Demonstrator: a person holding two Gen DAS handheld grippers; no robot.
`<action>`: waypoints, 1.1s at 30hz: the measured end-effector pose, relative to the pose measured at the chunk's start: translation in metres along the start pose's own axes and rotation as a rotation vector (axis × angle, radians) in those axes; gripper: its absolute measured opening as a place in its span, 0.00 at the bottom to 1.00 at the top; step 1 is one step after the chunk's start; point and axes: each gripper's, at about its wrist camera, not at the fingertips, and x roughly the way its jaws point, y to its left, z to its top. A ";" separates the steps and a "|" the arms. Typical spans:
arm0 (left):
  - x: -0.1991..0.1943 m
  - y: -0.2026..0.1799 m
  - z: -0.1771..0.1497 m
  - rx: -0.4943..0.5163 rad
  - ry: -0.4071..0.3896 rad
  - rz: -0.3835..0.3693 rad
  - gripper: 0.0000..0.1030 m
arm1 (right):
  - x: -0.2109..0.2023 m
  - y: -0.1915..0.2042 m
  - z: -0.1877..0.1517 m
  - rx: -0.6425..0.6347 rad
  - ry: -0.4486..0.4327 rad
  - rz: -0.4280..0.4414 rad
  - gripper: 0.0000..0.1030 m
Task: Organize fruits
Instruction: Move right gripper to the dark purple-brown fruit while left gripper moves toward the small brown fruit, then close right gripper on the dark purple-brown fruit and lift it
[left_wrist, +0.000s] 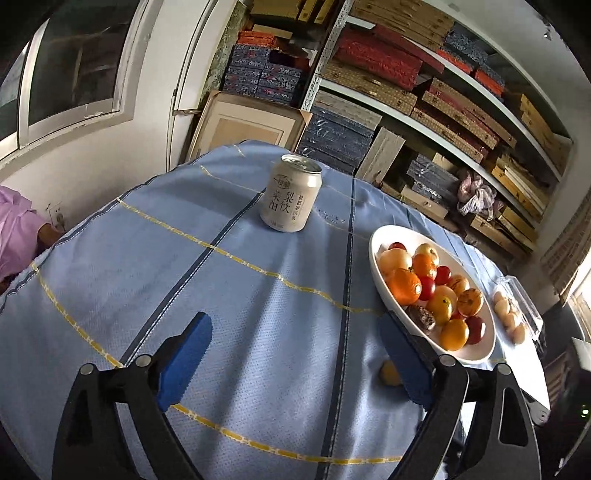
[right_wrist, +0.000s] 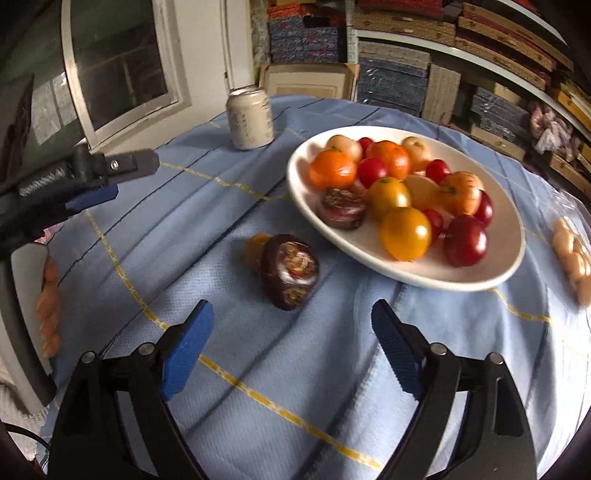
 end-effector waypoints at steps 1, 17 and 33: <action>0.000 -0.001 -0.001 0.009 0.001 0.002 0.91 | 0.004 0.001 0.002 -0.007 0.004 0.003 0.82; 0.009 -0.022 -0.012 0.116 0.045 -0.002 0.91 | 0.030 -0.026 0.016 0.090 0.016 0.135 0.54; 0.009 -0.042 -0.023 0.240 0.026 0.030 0.91 | 0.035 -0.036 0.018 0.139 0.017 0.224 0.40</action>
